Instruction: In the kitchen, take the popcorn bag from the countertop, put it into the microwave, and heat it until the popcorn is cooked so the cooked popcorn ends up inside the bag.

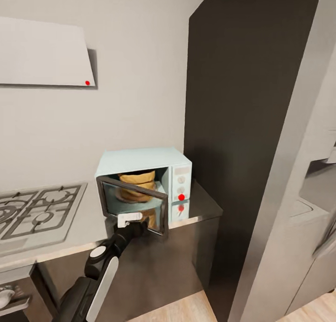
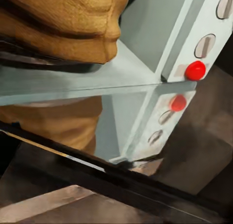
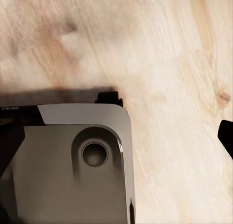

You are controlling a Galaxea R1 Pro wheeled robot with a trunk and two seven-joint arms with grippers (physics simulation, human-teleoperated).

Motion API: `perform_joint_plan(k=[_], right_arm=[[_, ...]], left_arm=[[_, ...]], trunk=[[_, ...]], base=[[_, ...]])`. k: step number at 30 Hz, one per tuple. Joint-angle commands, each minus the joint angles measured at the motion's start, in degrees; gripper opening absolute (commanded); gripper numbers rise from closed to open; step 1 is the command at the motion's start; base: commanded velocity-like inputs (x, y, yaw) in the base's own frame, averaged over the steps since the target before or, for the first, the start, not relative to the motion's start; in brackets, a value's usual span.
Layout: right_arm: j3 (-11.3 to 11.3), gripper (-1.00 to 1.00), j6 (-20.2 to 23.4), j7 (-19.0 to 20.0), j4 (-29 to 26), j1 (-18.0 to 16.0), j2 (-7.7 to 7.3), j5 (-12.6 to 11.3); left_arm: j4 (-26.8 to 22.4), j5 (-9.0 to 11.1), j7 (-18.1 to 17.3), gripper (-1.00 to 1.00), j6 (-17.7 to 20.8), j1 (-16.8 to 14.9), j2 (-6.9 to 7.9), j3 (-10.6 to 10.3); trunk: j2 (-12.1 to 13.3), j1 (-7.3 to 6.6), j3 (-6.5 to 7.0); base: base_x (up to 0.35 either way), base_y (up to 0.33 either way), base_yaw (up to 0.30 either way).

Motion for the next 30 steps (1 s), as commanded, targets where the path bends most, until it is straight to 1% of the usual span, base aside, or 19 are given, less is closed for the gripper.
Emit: perform_joint_plan(k=[1,4,5,7,8,10,17,30], right_arm=[[-0.5,1.00,-0.2,0.2,0.2,-0.1,-0.03,0.2],[-0.5,1.00,-0.2,0.2,0.2,-0.1,-0.11,0.2],[-0.5,1.00,-0.2,0.2,0.2,-0.1,-0.11,0.2],[-0.5,1.00,-0.2,0.2,0.2,-0.1,-0.12,0.2],[-0.5,1.00,-0.2,0.2,0.2,-0.1,-0.12,0.2],[-0.5,1.00,-0.2,0.2,0.2,-0.1,-0.12,0.2],[-0.5,1.00,-0.2,0.2,0.2,-0.1,-0.12,0.2],[-0.5,1.00,-0.4,0.2,0.2,-0.1,-0.23,0.2]], left_arm=[[-0.1,0.5,0.4,1.00,0.3,0.0,0.01,-0.2],[0.0,0.5,0.5,1.00,0.3,0.0,-0.08,-0.5],[0.1,0.5,0.5,1.00,0.3,0.0,-0.36,-0.8],[0.3,0.4,0.6,1.00,0.4,0.0,-1.47,-2.7],[0.4,0.3,0.6,1.00,0.4,0.0,-1.97,-4.0],[0.6,0.2,0.7,1.00,0.4,0.0,-2.42,-5.6],[0.7,0.2,0.8,1.00,0.4,0.0,-2.54,-6.0],[1.2,0.2,0.8,1.00,0.4,0.0,-2.68,-6.1]], trunk=[[0.0,0.04,-0.07],[0.0,0.04,-0.07],[0.0,0.04,-0.07],[0.0,0.04,-0.07],[0.0,0.04,-0.07],[0.0,0.04,-0.07],[0.0,0.04,-0.07],[0.0,0.04,-0.07]], base=[[0.320,0.000,-0.003],[0.309,0.000,-0.001],[0.230,0.000,0.000],[0.106,0.000,0.000],[0.042,0.000,0.000],[0.015,0.000,0.000],[0.041,0.000,0.000],[0.276,0.000,0.000]])
